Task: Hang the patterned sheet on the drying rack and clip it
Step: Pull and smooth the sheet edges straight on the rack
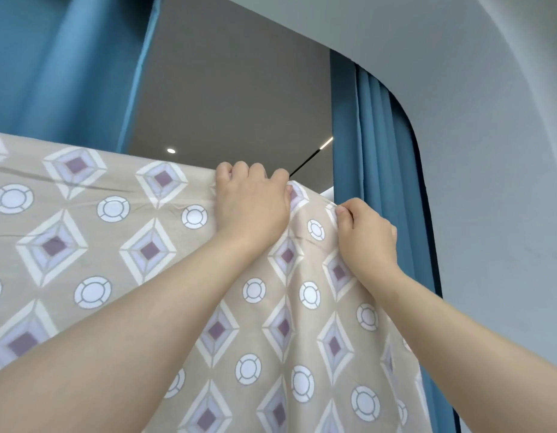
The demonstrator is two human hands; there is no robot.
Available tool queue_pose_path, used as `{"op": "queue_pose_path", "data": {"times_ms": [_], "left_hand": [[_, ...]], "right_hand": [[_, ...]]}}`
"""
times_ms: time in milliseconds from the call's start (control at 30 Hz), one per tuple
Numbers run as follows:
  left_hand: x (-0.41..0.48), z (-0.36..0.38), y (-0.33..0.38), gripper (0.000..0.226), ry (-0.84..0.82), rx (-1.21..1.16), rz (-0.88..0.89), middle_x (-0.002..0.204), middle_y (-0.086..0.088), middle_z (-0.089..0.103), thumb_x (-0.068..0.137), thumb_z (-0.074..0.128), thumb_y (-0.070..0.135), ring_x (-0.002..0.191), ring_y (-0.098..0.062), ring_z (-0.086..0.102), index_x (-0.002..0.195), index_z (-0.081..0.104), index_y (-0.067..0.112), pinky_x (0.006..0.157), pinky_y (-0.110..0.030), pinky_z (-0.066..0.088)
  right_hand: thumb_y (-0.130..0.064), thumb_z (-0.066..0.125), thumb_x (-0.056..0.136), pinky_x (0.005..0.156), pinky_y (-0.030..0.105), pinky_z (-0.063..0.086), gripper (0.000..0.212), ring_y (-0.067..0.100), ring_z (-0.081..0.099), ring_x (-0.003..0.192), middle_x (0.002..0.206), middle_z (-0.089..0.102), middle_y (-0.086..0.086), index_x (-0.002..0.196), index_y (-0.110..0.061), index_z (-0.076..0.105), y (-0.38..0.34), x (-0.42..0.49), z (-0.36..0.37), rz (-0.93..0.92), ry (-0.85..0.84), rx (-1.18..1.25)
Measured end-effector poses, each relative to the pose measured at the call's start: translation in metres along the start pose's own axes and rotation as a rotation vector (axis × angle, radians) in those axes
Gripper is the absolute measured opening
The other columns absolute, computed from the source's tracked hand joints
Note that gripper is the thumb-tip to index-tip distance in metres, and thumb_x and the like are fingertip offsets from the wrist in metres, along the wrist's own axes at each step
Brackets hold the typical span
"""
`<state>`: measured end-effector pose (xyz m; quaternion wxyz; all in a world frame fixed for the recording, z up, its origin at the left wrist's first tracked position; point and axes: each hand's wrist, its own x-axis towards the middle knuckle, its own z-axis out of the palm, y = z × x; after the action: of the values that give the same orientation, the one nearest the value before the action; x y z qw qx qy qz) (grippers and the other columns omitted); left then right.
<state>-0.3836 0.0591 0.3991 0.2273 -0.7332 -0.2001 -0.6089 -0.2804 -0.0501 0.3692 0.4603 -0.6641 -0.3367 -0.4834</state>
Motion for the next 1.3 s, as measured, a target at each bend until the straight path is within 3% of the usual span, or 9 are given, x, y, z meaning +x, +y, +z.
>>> {"op": "queue_pose_path", "data": {"times_ms": [200, 333, 467, 633, 733, 867, 1033, 1167, 1300], "left_hand": [[0.009, 0.000, 0.007, 0.034, -0.042, -0.038, 0.043, 0.106, -0.004, 0.057, 0.100, 0.023, 0.032, 0.107, -0.029, 0.045, 0.112, 0.053, 0.022, 0.102, -0.045, 0.018], [0.027, -0.009, 0.015, 0.036, -0.201, -0.104, 0.108, 0.110, -0.003, 0.057, 0.099, 0.021, 0.036, 0.107, -0.027, 0.048, 0.113, 0.053, 0.024, 0.098, -0.047, 0.022], [0.028, -0.005, 0.019, 0.037, -0.264, -0.077, 0.160, 0.116, -0.004, 0.054, 0.099, 0.022, 0.036, 0.106, -0.028, 0.051, 0.115, 0.054, 0.024, 0.088, -0.040, 0.026], [0.023, 0.005, 0.027, 0.041, -0.221, -0.041, 0.172, 0.117, -0.001, 0.055, 0.099, 0.018, 0.040, 0.110, -0.029, 0.045, 0.112, 0.055, 0.028, 0.089, -0.040, 0.026], [0.023, 0.007, 0.033, 0.044, -0.211, -0.032, 0.154, 0.114, -0.001, 0.056, 0.098, 0.017, 0.043, 0.109, -0.028, 0.045, 0.112, 0.056, 0.028, 0.089, -0.040, 0.027], [0.017, 0.014, 0.040, 0.045, -0.114, -0.001, 0.136, 0.106, -0.002, 0.058, 0.098, 0.018, 0.042, 0.101, -0.029, 0.045, 0.105, 0.059, 0.025, 0.087, -0.040, 0.027], [0.014, 0.022, 0.041, 0.047, -0.035, -0.015, 0.110, 0.102, -0.002, 0.059, 0.098, 0.019, 0.042, 0.099, -0.028, 0.045, 0.104, 0.062, 0.023, 0.089, -0.039, 0.027], [0.014, 0.024, 0.042, 0.046, -0.029, -0.006, 0.087, 0.096, -0.002, 0.059, 0.098, 0.021, 0.040, 0.096, -0.028, 0.044, 0.100, 0.063, 0.021, 0.089, -0.039, 0.027], [0.013, 0.024, 0.051, 0.047, -0.033, -0.029, 0.224, 0.094, 0.001, 0.063, 0.096, 0.023, 0.035, 0.100, -0.022, 0.047, 0.093, 0.067, 0.019, 0.101, -0.041, 0.022]], "right_hand": [[-0.025, 0.029, 0.101, 0.081, 0.032, 0.023, 0.030, 0.027, 0.048, 0.081, 0.085, 0.061, 0.005, 0.093, -0.011, 0.055, 0.007, 0.024, -0.015, -0.042, 0.085, -0.218], [-0.025, 0.034, 0.100, 0.082, 0.031, 0.026, 0.027, 0.022, 0.044, 0.077, 0.076, 0.053, -0.002, 0.089, -0.013, 0.055, 0.019, 0.026, -0.022, -0.011, 0.072, -0.146], [-0.030, 0.043, 0.097, 0.080, 0.033, 0.040, 0.026, 0.019, 0.053, 0.084, 0.075, 0.058, -0.008, 0.083, -0.014, 0.059, 0.027, 0.021, -0.025, 0.083, -0.105, 0.165], [-0.024, 0.043, 0.092, 0.090, 0.030, 0.044, 0.023, 0.015, 0.057, 0.098, 0.101, 0.065, -0.012, 0.096, -0.034, 0.063, 0.047, 0.025, -0.032, 0.161, -0.331, 0.209], [-0.025, 0.039, 0.094, 0.078, 0.025, 0.042, 0.032, 0.014, 0.055, 0.084, 0.091, 0.062, -0.004, 0.107, -0.010, 0.065, 0.059, 0.018, -0.034, 0.337, -0.513, 0.404], [-0.037, 0.043, 0.084, 0.080, 0.034, 0.044, 0.042, 0.020, 0.057, 0.080, 0.087, 0.065, 0.004, 0.101, -0.006, 0.067, 0.077, 0.010, -0.033, 0.471, -0.577, 0.583], [-0.022, 0.057, 0.077, 0.071, 0.026, 0.037, 0.015, 0.017, 0.055, 0.071, 0.065, 0.064, -0.007, 0.062, -0.021, 0.058, 0.089, 0.006, -0.046, 0.406, -0.626, 0.399], [-0.027, 0.069, 0.082, 0.057, 0.021, 0.042, 0.021, 0.018, 0.055, 0.060, 0.062, 0.060, 0.003, 0.067, -0.014, 0.063, 0.091, 0.005, -0.057, 0.399, -0.678, 0.219], [-0.026, 0.075, 0.078, 0.051, 0.021, 0.041, 0.028, 0.012, 0.050, 0.049, 0.055, 0.053, 0.002, 0.068, -0.011, 0.054, 0.088, 0.006, -0.052, 0.350, -0.474, 0.217]]}}
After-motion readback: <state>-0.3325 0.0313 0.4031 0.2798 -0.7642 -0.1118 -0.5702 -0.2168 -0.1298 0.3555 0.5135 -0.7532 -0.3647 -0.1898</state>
